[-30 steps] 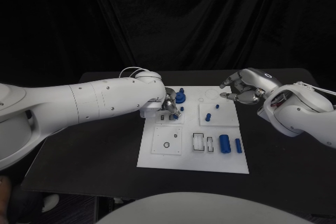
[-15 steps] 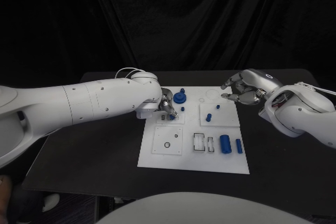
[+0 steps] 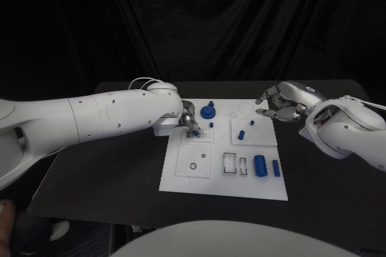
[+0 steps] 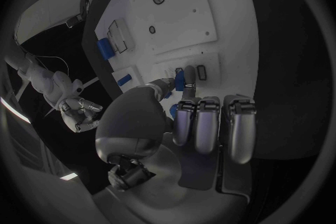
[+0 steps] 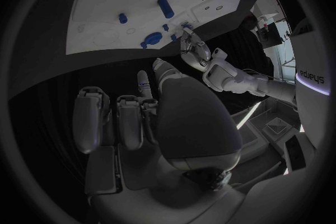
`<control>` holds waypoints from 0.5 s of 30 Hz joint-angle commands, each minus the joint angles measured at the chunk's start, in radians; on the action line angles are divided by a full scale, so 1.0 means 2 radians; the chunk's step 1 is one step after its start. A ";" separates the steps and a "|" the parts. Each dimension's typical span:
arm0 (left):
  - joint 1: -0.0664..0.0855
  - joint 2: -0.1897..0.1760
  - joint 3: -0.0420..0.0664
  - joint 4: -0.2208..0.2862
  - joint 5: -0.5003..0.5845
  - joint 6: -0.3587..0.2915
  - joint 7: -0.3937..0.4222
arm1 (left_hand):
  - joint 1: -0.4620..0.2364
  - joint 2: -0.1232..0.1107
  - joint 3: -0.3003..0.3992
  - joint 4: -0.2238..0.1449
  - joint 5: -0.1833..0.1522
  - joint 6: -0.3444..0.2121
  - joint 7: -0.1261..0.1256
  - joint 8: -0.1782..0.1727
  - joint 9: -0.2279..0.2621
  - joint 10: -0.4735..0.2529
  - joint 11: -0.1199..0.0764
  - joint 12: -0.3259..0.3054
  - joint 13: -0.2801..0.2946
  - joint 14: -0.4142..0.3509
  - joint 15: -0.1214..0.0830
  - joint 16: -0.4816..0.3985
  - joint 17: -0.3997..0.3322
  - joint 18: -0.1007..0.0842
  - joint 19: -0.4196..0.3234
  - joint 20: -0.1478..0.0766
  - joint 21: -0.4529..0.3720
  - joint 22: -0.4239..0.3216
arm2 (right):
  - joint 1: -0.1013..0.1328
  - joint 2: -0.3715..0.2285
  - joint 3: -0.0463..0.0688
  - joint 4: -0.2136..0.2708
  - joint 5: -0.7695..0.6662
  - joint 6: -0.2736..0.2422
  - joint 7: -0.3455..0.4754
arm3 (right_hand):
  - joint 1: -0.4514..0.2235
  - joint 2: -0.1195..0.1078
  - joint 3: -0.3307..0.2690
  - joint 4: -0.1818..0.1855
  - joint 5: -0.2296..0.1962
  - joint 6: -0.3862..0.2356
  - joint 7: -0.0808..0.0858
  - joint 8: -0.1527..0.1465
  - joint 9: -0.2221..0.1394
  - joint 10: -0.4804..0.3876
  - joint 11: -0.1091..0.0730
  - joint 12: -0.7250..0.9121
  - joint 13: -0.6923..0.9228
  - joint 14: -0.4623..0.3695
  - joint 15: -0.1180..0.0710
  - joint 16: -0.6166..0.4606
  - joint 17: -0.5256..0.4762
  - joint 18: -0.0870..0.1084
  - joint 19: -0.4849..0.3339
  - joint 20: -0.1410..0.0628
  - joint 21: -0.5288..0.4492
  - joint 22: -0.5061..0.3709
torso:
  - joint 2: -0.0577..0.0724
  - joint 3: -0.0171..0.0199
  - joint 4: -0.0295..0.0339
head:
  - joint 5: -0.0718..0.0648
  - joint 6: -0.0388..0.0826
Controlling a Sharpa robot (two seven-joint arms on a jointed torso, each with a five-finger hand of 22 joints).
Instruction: Assemble the parts on the task board
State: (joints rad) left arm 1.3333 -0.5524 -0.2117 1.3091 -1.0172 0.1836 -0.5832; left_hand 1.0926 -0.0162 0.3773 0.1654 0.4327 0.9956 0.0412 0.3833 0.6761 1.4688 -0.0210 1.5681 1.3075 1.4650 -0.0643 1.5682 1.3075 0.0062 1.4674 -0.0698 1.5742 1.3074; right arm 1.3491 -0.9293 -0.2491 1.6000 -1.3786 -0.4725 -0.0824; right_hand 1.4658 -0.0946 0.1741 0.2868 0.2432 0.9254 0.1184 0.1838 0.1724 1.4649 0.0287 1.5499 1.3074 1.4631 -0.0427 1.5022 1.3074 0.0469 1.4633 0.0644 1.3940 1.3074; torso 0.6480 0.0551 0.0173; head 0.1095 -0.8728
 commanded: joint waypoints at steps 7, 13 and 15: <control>-0.004 0.001 0.000 0.002 -0.001 -0.021 0.007 | -0.006 0.002 0.006 0.001 -0.008 -0.002 0.002 -0.004 0.002 0.051 -0.002 0.001 0.132 0.053 -0.002 0.001 0.132 -0.003 0.052 -0.002 -0.002 0.132 | -0.001 -0.002 0.000 0.002 -0.002 0.008 -0.011 | -0.005 0.002 0.002 0.000 -0.002 0.005 0.000 0.001 -0.001 0.037 0.003 -0.002 0.111 0.042 0.003 -0.003 0.080 0.000 0.012 0.004 -0.004 0.096 | 0.001 -0.0007 -0.0016 | 0.004 0.000; -0.008 0.001 0.000 0.001 -0.001 -0.024 0.007 | -0.007 0.003 0.007 0.001 -0.011 -0.002 0.003 -0.005 0.002 0.051 -0.001 0.001 0.132 0.053 -0.002 0.001 0.132 -0.003 0.052 -0.002 -0.002 0.132 | -0.001 -0.003 0.000 0.003 -0.002 0.010 -0.013 | -0.005 0.002 0.002 0.000 -0.002 0.005 0.000 0.001 -0.001 0.037 0.003 -0.002 0.111 0.042 0.003 -0.003 0.080 0.000 0.012 0.004 -0.004 0.096 | 0.001 -0.0003 -0.0020 | 0.005 0.000; -0.010 0.002 0.000 0.001 -0.001 -0.022 0.006 | -0.008 0.004 0.007 0.001 -0.013 -0.002 0.003 -0.005 0.003 0.051 -0.001 0.001 0.132 0.053 -0.002 0.001 0.132 -0.003 0.052 -0.001 -0.002 0.132 | -0.001 -0.004 0.000 0.004 -0.002 0.010 -0.013 | -0.005 0.002 0.002 0.000 -0.002 0.005 0.000 0.001 -0.001 0.037 0.003 -0.002 0.111 0.042 0.003 -0.003 0.080 0.000 0.012 0.004 -0.004 0.096 | 0.001 -0.0003 -0.0016 | 0.005 0.000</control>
State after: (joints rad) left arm 1.3206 -0.5511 -0.2099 1.3105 -1.0173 0.1470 -0.5804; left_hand 1.0876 -0.0112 0.3857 0.1680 0.4144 0.9956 0.0413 0.3772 0.6803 1.4688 -0.0210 1.5681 1.3076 1.4650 -0.0643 1.5681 1.3075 0.0062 1.4674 -0.0698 1.5742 1.3074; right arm 1.3488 -0.9352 -0.2490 1.6041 -1.3780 -0.4606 -0.0870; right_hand 1.4617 -0.0905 0.1741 0.2868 0.2432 0.9291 0.1147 0.1838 0.1725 1.4649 0.0287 1.5498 1.3073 1.4631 -0.0427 1.5022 1.3074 0.0470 1.4632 0.0644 1.3883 1.3074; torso 0.6495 0.0541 0.0139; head 0.1193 -0.8728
